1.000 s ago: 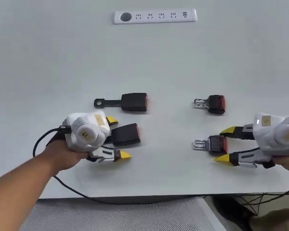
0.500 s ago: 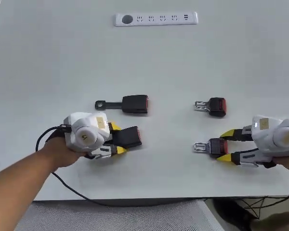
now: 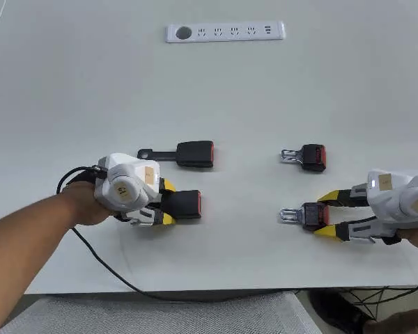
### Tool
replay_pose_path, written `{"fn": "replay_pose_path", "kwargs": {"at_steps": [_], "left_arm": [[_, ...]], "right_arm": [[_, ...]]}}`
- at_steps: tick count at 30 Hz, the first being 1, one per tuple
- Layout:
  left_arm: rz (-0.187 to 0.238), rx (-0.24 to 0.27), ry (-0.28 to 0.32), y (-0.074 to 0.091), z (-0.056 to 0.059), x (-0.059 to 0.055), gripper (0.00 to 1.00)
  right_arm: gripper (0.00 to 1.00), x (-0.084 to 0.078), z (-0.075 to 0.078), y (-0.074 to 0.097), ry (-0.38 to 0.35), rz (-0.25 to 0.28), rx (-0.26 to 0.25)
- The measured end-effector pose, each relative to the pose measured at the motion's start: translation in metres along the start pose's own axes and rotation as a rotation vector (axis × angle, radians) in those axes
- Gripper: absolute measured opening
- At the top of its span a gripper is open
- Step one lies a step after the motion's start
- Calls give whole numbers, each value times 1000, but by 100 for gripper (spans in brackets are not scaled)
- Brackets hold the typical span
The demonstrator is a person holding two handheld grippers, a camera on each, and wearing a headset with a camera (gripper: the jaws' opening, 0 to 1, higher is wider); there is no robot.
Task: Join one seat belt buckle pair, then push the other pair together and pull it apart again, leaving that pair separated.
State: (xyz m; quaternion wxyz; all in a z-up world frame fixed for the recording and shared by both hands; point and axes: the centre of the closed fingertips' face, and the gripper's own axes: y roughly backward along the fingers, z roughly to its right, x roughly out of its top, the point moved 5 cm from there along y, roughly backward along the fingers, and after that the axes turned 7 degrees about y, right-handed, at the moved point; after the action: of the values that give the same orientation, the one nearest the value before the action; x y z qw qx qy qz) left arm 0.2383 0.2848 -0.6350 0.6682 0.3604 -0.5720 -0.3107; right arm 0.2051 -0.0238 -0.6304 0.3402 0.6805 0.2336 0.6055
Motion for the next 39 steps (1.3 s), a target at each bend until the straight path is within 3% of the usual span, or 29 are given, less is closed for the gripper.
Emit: {"fn": "replay_pose_path", "kwargs": {"at_steps": [16,30,39], "left_arm": [[2,2,20,2,-1,-1,34],[-2,6,28,1,-1,0,34],[-16,7,24,1,0,0,34]], "right_arm": [[34,2,2,-3,-40,63,-8],[34,23,11,-20,-40,112,6],[34,40,10,-40,-31,157,25]]}}
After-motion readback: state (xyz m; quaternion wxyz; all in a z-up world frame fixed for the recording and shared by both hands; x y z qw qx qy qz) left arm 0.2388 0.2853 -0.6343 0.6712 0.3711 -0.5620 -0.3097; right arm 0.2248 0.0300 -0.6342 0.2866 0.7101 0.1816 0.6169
